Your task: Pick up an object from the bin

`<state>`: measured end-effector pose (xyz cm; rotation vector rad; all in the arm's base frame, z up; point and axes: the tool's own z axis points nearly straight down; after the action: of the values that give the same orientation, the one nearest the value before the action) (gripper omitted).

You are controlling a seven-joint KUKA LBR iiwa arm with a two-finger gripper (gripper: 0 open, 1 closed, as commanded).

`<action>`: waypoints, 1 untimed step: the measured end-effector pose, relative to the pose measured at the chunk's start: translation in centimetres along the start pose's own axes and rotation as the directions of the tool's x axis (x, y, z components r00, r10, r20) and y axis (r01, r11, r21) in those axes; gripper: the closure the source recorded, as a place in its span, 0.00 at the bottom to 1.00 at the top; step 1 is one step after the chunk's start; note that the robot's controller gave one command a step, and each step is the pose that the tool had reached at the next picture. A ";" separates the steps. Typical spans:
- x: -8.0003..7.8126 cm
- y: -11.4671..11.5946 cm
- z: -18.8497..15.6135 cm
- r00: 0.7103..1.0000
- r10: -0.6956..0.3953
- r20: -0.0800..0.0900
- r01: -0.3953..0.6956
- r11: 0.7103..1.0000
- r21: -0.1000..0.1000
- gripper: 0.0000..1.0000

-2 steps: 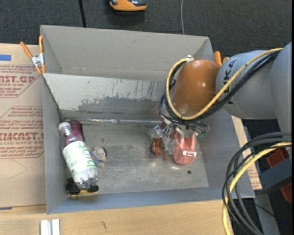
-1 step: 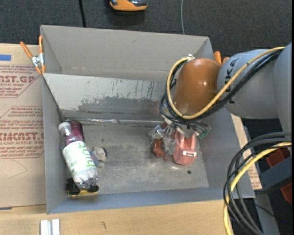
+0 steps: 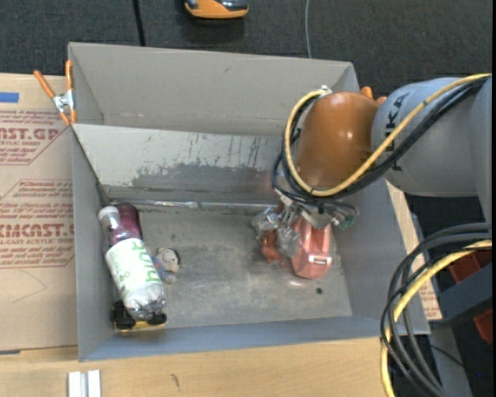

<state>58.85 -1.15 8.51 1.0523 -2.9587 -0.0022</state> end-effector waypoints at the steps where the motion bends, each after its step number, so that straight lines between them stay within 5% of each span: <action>1: -0.1 0.0 -1.1 1.000 0.000 0.002 0.000 1.000 0.001 1.00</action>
Offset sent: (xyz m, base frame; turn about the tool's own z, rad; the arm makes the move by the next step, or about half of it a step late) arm 0.0001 0.0000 0.0908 0.0000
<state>58.93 -1.11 9.57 1.0533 -2.9607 -0.0012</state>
